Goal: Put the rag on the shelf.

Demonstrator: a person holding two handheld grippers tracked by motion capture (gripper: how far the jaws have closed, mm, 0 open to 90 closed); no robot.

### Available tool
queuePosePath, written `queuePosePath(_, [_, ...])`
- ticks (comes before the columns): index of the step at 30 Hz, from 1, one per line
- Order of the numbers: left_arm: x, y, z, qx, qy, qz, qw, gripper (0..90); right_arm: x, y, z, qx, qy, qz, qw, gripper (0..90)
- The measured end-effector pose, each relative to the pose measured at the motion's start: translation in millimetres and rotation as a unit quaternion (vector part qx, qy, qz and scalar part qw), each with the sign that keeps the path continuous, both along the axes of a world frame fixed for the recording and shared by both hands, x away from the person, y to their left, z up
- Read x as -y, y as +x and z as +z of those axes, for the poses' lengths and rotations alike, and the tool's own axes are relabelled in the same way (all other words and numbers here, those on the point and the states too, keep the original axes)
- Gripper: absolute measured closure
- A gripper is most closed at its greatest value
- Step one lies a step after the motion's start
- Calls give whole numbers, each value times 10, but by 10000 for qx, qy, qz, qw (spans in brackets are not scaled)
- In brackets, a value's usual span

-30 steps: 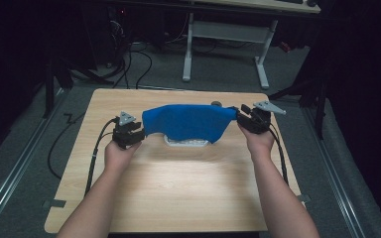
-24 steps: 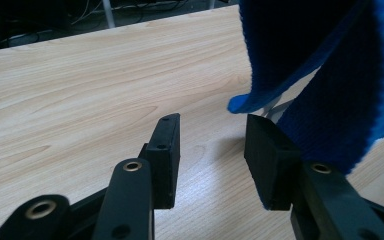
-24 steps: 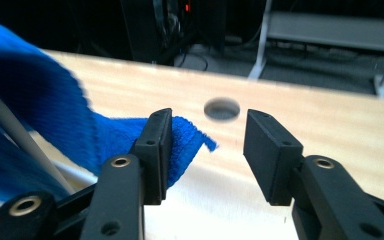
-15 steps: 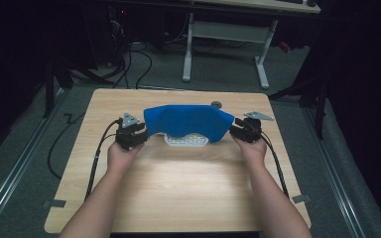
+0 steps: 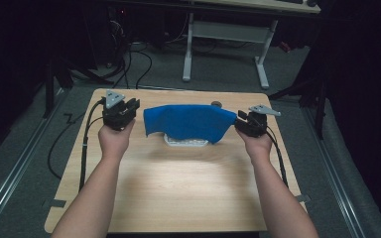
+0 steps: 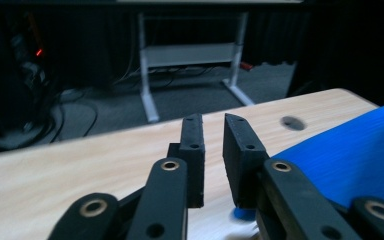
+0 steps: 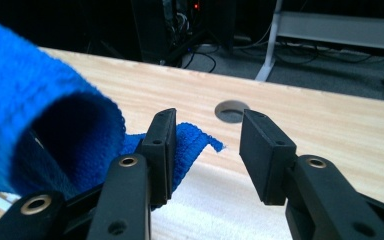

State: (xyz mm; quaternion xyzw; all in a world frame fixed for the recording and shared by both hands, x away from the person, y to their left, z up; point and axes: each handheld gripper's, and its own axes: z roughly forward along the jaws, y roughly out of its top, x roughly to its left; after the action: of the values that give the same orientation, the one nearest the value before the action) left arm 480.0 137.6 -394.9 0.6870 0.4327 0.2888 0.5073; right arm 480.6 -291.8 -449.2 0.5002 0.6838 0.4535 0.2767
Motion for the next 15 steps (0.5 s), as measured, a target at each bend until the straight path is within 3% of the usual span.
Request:
queuePosePath(6, [497,-53,127,212,65,-571,9981,793,-68,8,-66,-108,-108,63,9999,579])
queuePosePath(9, [723,-24,134,99,168,-728,9972,782,-87,9,-81,-137,-124,80,9998,577])
queuePosePath(15, [796,13,100,26,202,-676,9975,810,-44,-1,-81,-178,-65,102,9998,545])
